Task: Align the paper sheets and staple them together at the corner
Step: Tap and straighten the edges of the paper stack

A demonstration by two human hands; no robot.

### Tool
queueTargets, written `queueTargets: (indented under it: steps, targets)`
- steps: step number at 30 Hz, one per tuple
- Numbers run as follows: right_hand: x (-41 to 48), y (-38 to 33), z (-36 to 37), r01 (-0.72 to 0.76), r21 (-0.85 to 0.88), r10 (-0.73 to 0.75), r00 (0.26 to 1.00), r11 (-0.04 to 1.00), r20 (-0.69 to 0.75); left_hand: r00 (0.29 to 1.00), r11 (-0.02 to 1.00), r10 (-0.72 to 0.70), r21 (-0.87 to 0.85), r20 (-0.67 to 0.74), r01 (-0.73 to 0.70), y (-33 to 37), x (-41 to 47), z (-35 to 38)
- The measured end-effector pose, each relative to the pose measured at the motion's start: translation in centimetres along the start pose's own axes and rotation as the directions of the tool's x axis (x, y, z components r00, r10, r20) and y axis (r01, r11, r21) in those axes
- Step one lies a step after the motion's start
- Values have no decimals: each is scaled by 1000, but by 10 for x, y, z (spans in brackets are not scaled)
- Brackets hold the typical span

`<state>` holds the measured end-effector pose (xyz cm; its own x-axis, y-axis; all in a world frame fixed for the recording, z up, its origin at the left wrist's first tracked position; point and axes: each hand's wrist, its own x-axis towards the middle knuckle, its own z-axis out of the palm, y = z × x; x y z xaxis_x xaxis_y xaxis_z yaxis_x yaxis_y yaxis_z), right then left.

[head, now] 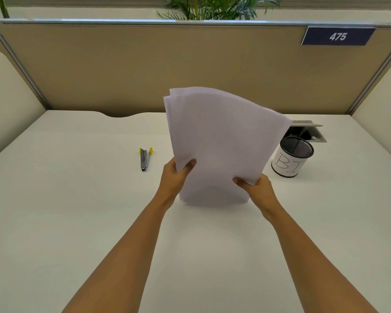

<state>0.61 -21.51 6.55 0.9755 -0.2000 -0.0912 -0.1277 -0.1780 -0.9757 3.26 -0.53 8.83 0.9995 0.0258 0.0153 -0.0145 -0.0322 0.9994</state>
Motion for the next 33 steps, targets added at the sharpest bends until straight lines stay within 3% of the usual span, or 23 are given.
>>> queueTargets:
  steps: [6,10,13,18,22,26,30,33]
  targets:
    - [2,-4,-2,12,18,-12,1000,1000,-3,999,998,-44,-37,-20,44,1,2,-2]
    - [2,-14,-10,88,112,-82,995,990,-63,986,950,-131,-295,-99,97,3,4,-5]
    - [3,-18,-11,73,310,-28,989,948,-148,969,868,-222,-475,-105,147,5,4,0]
    - [3,-24,7,-11,671,119,986,741,-116,951,758,-304,-621,-61,203,3,-3,17]
    - [-4,-22,23,-118,587,142,990,801,6,937,636,-350,-736,-8,231,4,-11,33]
    - [-6,-19,20,-132,558,146,989,819,20,932,662,-363,-706,-9,252,0,-12,32]
    - [-2,-15,-3,-120,406,107,993,906,56,898,654,-413,-736,-153,176,-8,-1,2]
    - [1,-4,-25,-198,304,164,978,932,132,881,713,-395,-692,-262,114,-18,5,-30]
